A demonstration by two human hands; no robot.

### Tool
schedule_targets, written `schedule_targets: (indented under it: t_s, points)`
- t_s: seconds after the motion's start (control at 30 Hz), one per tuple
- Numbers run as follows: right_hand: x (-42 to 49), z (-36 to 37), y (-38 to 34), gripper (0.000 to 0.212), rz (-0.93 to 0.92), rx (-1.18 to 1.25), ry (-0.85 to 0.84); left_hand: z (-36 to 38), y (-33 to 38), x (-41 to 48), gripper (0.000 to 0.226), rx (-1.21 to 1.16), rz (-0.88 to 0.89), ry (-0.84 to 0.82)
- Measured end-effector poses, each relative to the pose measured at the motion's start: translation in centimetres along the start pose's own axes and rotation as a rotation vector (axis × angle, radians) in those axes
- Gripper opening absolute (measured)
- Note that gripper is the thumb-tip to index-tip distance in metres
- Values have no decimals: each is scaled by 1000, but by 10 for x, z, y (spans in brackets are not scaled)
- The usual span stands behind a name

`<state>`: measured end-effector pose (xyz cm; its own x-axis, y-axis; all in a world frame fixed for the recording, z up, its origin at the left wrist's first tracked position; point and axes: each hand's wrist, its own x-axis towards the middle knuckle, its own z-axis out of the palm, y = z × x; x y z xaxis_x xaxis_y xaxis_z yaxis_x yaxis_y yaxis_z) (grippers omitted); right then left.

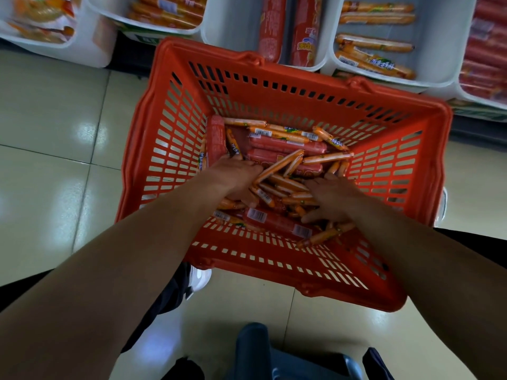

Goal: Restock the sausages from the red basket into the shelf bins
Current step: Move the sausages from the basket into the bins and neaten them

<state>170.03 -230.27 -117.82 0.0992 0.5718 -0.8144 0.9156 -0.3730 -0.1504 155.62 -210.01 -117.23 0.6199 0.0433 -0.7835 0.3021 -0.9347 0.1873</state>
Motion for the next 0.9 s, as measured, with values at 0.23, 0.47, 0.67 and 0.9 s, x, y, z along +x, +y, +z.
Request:
schedule_targets:
  t_s: [0.23, 0.47, 0.67, 0.9]
  points:
    - [9, 10, -10, 88, 6, -132, 160, 16, 4, 1, 68, 98, -59, 318]
    - [15, 10, -10, 83, 34, 42, 282, 16, -13, 4, 72, -76, -16, 267]
    - [20, -9, -14, 54, 24, 124, 182, 15, -22, 0, 64, 2, 35, 267]
    - [23, -23, -20, 55, 61, 101, 101, 12, -22, 6, 64, 56, 57, 275]
